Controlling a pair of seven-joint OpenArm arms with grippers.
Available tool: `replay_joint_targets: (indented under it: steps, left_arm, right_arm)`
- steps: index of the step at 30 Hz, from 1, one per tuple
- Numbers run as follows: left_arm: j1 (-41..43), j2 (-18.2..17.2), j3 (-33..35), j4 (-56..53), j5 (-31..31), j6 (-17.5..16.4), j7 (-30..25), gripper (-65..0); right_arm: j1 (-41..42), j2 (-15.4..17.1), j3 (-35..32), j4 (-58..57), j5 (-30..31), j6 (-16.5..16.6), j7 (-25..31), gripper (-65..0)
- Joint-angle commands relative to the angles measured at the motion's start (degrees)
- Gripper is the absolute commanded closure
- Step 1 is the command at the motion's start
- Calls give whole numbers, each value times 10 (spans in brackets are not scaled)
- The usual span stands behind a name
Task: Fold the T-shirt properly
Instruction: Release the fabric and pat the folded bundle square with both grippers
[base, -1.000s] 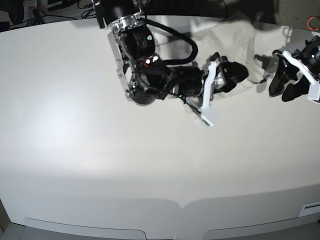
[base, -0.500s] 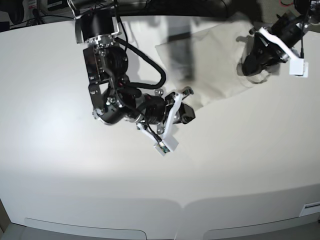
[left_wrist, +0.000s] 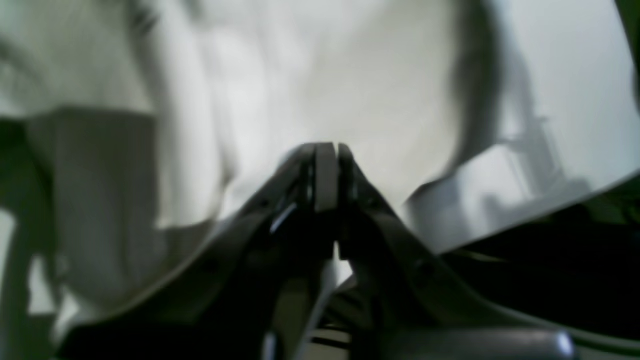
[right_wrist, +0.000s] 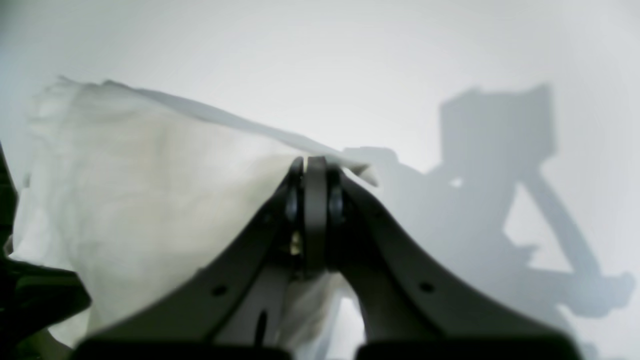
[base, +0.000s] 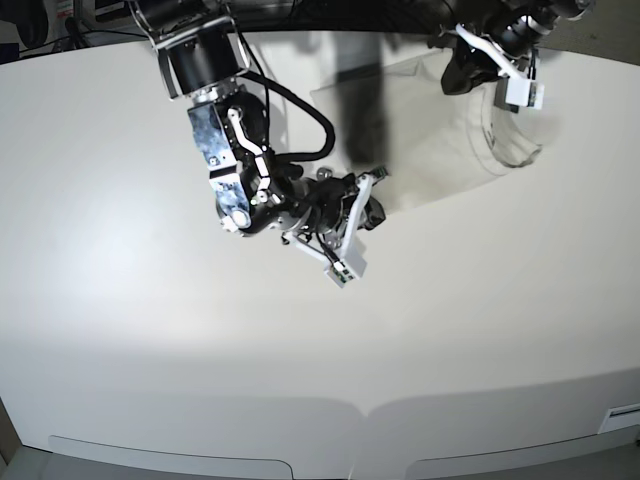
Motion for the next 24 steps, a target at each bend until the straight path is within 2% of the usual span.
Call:
replay_joint_targets:
  steps: [1, 4, 6, 9, 14, 18, 24]
  left_arm:
    - [-3, -2, -1, -6, 6, 3, -14, 0]
    - [-24, -2, -1, -45, 49, 41, -22, 0]
    - [-41, -3, -1, -68, 68, 58, -28, 0]
    - [-66, -6, -1, -92, 91, 64, -30, 0]
    - [-107, -19, -1, -104, 144, 104, -38, 0]
    - [-139, -47, -1, -104, 160, 130, -39, 0]
    - [-192, -87, -1, -104, 160, 136, -40, 0]
  right_arm:
    - [10, -3, 0, -2, 8, 6, 6, 0]
    - [0, 0, 1, -12, -3, 29, 5, 0]
    - [-6, 5, 1, -12, -6, 29, 5, 0]
    - [-16, 12, 1, -12, -6, 29, 4, 0]
    - [-42, 25, 1, -12, -5, 29, -6, 0]
    - [-69, 35, 1, -7, -4, 29, -9, 0]
    - [-125, 32, 1, 38, 10, 29, -9, 0]
